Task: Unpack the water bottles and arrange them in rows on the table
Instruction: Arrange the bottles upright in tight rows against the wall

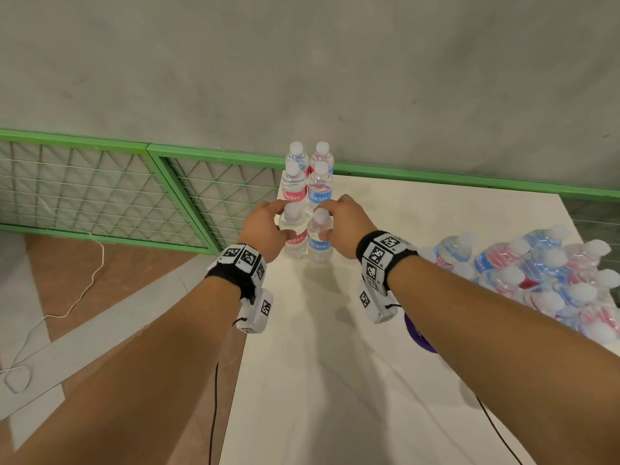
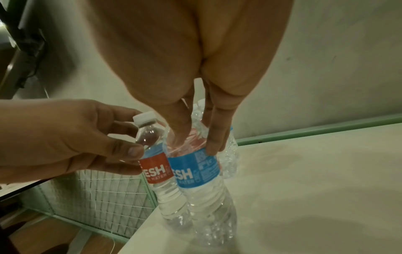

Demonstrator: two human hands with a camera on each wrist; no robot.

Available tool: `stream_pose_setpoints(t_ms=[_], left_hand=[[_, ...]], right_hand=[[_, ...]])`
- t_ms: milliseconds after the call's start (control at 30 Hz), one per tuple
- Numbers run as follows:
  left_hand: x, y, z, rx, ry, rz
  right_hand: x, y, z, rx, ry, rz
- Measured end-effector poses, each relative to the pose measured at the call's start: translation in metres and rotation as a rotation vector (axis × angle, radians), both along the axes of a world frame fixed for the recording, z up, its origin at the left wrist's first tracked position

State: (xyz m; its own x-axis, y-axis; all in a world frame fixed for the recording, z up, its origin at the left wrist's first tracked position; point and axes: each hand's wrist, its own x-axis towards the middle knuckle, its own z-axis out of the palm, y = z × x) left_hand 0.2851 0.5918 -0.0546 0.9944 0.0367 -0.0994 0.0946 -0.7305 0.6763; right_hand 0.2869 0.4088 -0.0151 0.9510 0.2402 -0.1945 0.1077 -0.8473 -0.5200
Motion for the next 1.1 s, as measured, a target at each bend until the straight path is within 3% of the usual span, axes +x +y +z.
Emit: stream_pose_setpoints(t_ms=[367,1100], left_hand=[[0.042,0.008,-0.001,0.075,-0.027,0.006],[0.051,0.009,-0.007,-0.015,-0.072,0.039]], right_hand=[[0.049,0.010,0.001,-0.035,-0.029,0.010],[0.062,0.012,-0.003,-0.062,-0.052,0.014]])
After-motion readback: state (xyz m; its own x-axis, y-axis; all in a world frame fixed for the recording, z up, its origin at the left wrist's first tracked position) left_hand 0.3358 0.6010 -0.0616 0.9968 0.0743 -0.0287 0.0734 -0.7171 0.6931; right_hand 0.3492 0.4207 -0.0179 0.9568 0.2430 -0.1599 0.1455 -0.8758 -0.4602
